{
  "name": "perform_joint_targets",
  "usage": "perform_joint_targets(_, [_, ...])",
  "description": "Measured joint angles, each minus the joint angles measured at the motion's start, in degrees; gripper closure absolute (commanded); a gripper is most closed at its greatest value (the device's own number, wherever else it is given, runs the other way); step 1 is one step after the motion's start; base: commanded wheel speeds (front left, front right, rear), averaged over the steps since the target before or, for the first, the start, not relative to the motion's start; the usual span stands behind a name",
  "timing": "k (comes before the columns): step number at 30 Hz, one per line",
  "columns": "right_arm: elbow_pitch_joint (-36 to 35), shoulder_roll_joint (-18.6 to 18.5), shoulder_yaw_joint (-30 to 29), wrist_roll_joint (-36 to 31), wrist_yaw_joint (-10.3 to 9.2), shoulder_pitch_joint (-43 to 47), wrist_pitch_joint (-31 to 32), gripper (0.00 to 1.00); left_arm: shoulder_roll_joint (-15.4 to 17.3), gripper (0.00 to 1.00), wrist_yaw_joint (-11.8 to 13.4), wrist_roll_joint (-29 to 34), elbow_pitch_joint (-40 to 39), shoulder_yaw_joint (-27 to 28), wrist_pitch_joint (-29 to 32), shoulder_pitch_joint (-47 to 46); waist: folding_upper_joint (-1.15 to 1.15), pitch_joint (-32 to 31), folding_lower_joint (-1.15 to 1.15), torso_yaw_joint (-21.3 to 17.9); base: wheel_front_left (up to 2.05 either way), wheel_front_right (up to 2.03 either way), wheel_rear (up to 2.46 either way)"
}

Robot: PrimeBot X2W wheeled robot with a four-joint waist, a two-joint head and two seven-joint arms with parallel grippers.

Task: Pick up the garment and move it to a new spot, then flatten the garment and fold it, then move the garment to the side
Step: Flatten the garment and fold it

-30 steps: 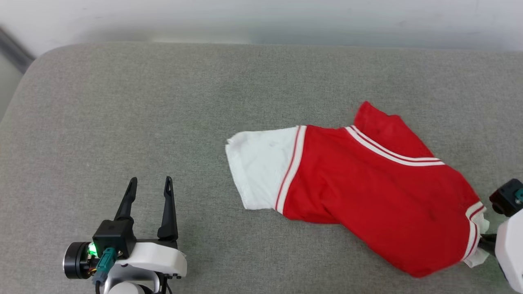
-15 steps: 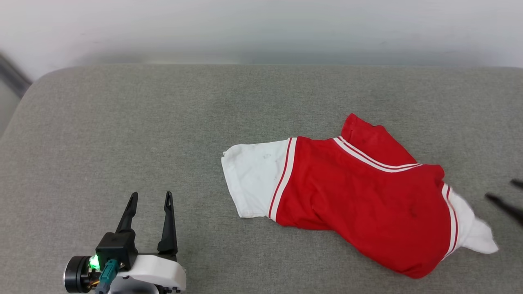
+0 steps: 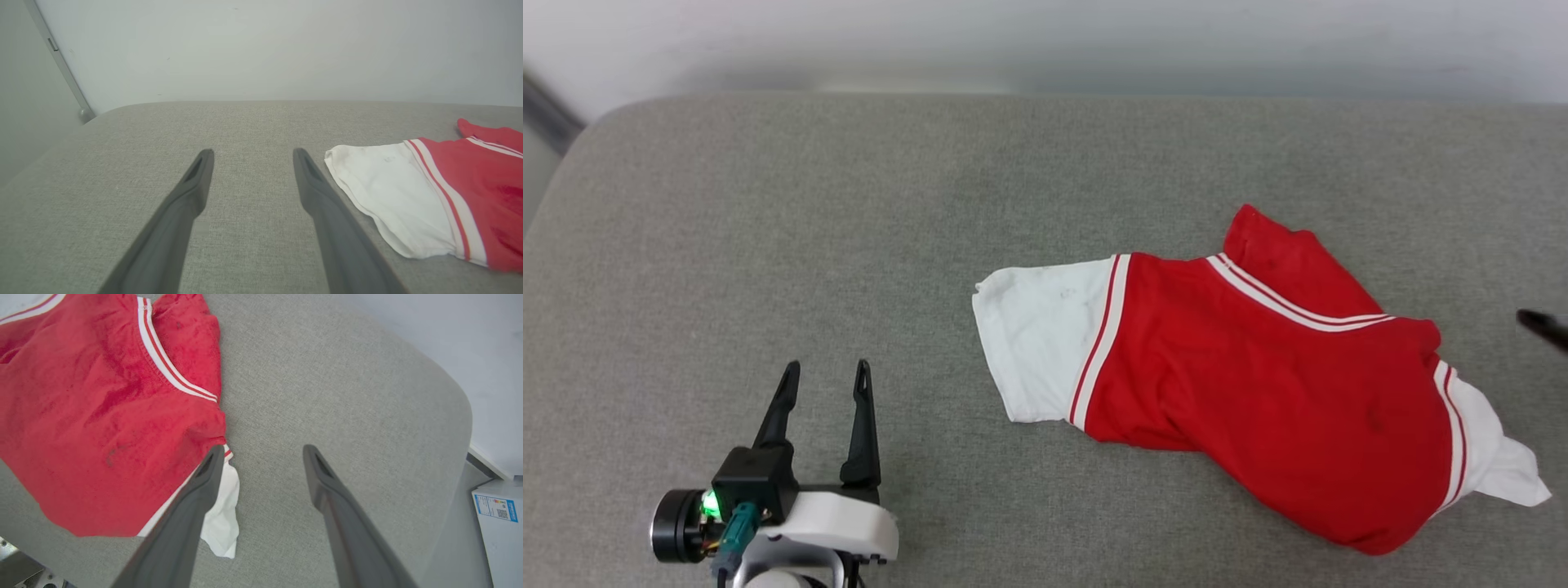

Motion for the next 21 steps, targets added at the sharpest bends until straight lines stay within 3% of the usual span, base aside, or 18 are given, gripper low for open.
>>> perform_joint_targets(6, [3.33, 7.34, 1.55, -3.28, 0.0, -1.43, 8.14, 0.0, -0.02, 0.0, 0.0, -0.14, -0.27, -0.73, 0.0, -2.02, 0.0, 3.22, 0.0, 1.12, 0.0, 0.0, 0.0])
perform_joint_targets(11, [10.18, 13.86, 2.92, -4.22, 0.0, -1.46, 9.81, 0.0, -0.04, 0.0, 0.08, -0.8, -0.38, -1.68, -0.01, -4.15, 0.0, 6.4, 0.01, 2.36, 0.0, 0.0, 0.0])
perform_joint_targets(18, [14.0, 15.36, 6.48, -5.17, -0.02, -2.11, 10.09, 0.0, -0.08, 0.0, 0.58, -1.31, -0.22, -1.63, 0.0, -5.02, 0.0, 8.91, 0.0, 3.57, 0.0, 0.0, 0.0])
perform_joint_targets(20, [14.1, 15.26, 7.39, -5.64, -0.02, -2.71, 8.91, 0.95, -0.08, 0.0, 0.6, -1.48, -0.05, -1.57, -0.01, -5.04, 0.0, 8.7, 0.0, 3.4, 0.0, 0.0, 0.0])
perform_joint_targets(21, [14.06, 15.11, 7.89, -5.84, -0.01, -3.21, 8.14, 1.0, -0.1, 0.0, 0.6, -1.51, 0.1, -1.57, -0.01, -5.08, 0.0, 8.52, 0.0, 3.33, 0.0, 0.0, 0.0])
